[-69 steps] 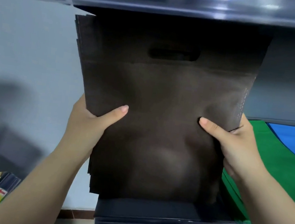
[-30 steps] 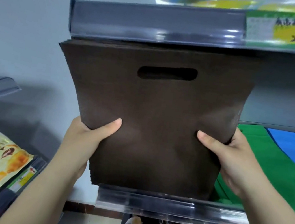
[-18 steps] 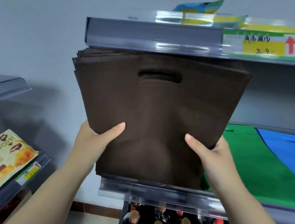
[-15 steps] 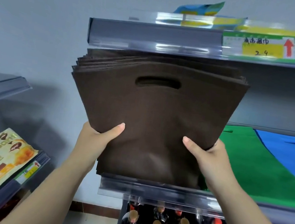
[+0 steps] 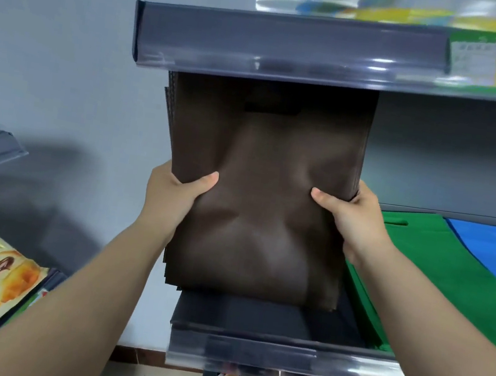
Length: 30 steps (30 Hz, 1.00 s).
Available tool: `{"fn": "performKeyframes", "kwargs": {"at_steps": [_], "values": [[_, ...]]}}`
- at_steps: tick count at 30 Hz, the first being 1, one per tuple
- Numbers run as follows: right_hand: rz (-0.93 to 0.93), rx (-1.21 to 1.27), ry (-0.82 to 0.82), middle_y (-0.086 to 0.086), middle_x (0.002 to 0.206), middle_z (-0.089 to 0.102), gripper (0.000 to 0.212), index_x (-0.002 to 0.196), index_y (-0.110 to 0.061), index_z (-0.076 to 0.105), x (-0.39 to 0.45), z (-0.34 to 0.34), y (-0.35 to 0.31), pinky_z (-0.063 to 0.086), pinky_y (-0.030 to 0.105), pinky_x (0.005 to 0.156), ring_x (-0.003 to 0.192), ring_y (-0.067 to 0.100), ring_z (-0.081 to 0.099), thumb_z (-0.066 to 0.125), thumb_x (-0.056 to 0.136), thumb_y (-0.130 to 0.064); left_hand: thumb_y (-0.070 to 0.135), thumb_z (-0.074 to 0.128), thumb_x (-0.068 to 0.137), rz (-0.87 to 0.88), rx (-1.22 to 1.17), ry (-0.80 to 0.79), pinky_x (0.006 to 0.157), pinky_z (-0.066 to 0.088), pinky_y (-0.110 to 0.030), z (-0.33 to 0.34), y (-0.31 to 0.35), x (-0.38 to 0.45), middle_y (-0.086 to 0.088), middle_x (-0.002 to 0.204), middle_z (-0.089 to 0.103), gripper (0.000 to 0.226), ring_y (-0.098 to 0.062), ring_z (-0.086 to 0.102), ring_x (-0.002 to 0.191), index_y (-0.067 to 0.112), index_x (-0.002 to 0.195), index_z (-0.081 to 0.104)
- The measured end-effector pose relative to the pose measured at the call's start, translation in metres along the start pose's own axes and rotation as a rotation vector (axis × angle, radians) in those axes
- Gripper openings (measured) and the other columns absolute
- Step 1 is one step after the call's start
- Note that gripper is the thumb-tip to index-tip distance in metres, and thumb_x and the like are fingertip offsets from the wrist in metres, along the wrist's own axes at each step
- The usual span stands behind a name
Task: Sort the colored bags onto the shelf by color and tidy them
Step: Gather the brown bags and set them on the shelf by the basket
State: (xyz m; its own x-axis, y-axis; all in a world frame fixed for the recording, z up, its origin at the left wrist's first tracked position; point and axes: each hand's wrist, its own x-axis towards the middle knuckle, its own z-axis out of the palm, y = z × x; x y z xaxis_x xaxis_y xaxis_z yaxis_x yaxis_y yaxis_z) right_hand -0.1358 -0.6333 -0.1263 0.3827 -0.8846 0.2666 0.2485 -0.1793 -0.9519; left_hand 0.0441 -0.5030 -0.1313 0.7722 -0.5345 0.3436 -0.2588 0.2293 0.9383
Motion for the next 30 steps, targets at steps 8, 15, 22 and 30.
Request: {"fn": "performKeyframes", "kwargs": {"at_steps": [8, 15, 22, 30], "values": [[-0.077, 0.058, -0.036, -0.010, 0.088, 0.074, 0.035, 0.106, -0.016, 0.061, -0.006, -0.013, 0.025, 0.051, 0.013, 0.066, 0.083, 0.004, 0.068, 0.065, 0.078, 0.005, 0.023, 0.081, 0.070, -0.025, -0.162, -0.101, 0.080, 0.051, -0.016, -0.007, -0.027, 0.013, 0.015, 0.110, 0.067, 0.057, -0.001, 0.064, 0.098, 0.028, 0.121, 0.056], [-0.097, 0.077, -0.053, -0.007, 0.083, 0.074, 0.028, 0.095, -0.019, 0.062, 0.008, -0.005, 0.006, 0.055, 0.020, 0.068, 0.079, 0.008, 0.069, 0.061, 0.082, 0.006, 0.020, 0.073, 0.080, -0.023, -0.207, -0.034, 0.066, 0.051, -0.011, -0.001, -0.022, 0.021, 0.018, 0.089, 0.072, 0.019, 0.001, 0.068, 0.083, 0.029, 0.094, 0.066], [0.182, 0.248, -0.079, 0.000, 0.068, 0.072, 0.019, 0.086, -0.013, 0.062, 0.007, -0.008, 0.014, 0.055, 0.022, 0.054, 0.061, 0.010, 0.069, 0.057, 0.082, 0.005, 0.011, 0.072, 0.079, -0.098, 0.016, -0.256, 0.080, 0.053, -0.027, -0.026, -0.036, 0.019, 0.009, 0.098, 0.073, 0.030, -0.009, 0.069, 0.091, 0.027, 0.104, 0.066], [0.425, 0.281, -0.127, 0.004, 0.067, 0.072, 0.016, 0.091, -0.011, 0.064, -0.003, 0.046, 0.025, 0.056, 0.028, 0.049, 0.057, 0.015, 0.069, 0.060, 0.084, 0.002, 0.006, 0.069, 0.082, -0.119, 0.039, -0.085, 0.080, 0.053, -0.034, -0.076, -0.033, 0.014, 0.004, 0.095, 0.073, 0.026, -0.017, 0.069, 0.091, 0.022, 0.102, 0.068]]}}
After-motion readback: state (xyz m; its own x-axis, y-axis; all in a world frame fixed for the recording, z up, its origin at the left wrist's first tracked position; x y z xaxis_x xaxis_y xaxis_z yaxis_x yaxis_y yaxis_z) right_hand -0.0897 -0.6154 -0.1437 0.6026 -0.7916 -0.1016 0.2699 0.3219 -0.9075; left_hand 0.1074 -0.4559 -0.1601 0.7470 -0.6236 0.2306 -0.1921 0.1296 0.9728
